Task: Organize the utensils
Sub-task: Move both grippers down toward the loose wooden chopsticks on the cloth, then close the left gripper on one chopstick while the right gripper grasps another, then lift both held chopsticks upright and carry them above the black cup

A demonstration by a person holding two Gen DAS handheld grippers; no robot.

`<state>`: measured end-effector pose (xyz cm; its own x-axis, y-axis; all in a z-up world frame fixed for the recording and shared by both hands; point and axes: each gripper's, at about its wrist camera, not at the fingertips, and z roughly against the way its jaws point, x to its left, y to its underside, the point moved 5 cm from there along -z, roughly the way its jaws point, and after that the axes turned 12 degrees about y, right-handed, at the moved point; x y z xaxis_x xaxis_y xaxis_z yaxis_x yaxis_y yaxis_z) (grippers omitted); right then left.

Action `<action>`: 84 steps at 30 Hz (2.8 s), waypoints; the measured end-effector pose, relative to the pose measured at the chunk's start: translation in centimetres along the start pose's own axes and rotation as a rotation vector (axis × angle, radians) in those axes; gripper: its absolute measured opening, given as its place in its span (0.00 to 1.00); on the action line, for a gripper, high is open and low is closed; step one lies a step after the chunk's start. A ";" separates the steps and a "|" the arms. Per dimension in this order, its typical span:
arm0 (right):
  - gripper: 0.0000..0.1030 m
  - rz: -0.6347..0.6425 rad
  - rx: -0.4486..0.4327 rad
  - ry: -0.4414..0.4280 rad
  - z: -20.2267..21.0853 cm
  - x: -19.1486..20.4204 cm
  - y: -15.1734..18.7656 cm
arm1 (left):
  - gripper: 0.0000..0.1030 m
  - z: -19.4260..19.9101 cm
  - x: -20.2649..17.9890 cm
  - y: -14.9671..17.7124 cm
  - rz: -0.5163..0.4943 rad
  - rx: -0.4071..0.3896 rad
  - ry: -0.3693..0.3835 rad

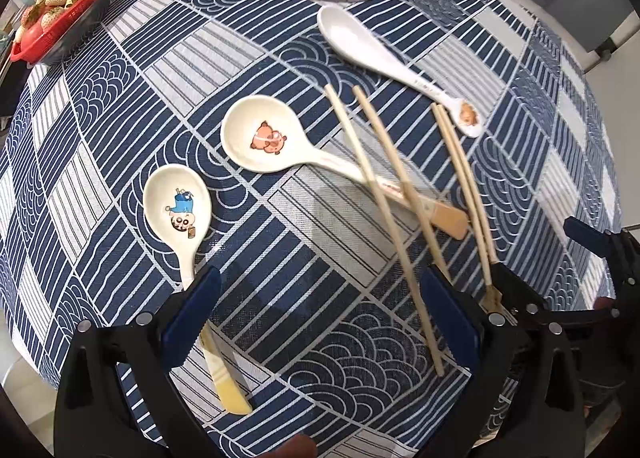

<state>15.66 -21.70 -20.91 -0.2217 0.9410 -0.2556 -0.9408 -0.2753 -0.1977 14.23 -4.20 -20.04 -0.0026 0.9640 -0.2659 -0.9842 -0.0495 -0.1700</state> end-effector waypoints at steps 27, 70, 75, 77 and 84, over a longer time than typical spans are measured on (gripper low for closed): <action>0.07 0.087 0.013 -0.083 0.0 0.0 -1.2 | 0.06 0.1 -0.4 -0.5 -0.011 -0.013 -0.018; 0.04 -0.124 -0.338 -0.154 14.3 -6.9 -3.6 | 0.04 13.6 0.2 -5.3 -0.197 -0.285 -0.047; 0.04 -0.123 -0.376 -0.154 15.6 -7.3 -6.0 | 0.04 16.3 -0.7 -8.5 -0.218 -0.325 -0.043; 0.04 -0.125 -0.394 -0.157 16.2 -7.5 -7.2 | 0.04 17.3 -1.2 -9.8 -0.227 -0.339 -0.044; 0.04 -0.108 -0.449 -0.174 18.0 -7.4 -11.1 | 0.04 20.0 -2.1 -13.7 -0.243 -0.392 -0.027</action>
<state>23.09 -22.06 0.21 -0.2043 0.9773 -0.0565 -0.7656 -0.1955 -0.6129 24.15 -0.29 1.77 0.2100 0.9661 -0.1501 -0.8159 0.0885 -0.5714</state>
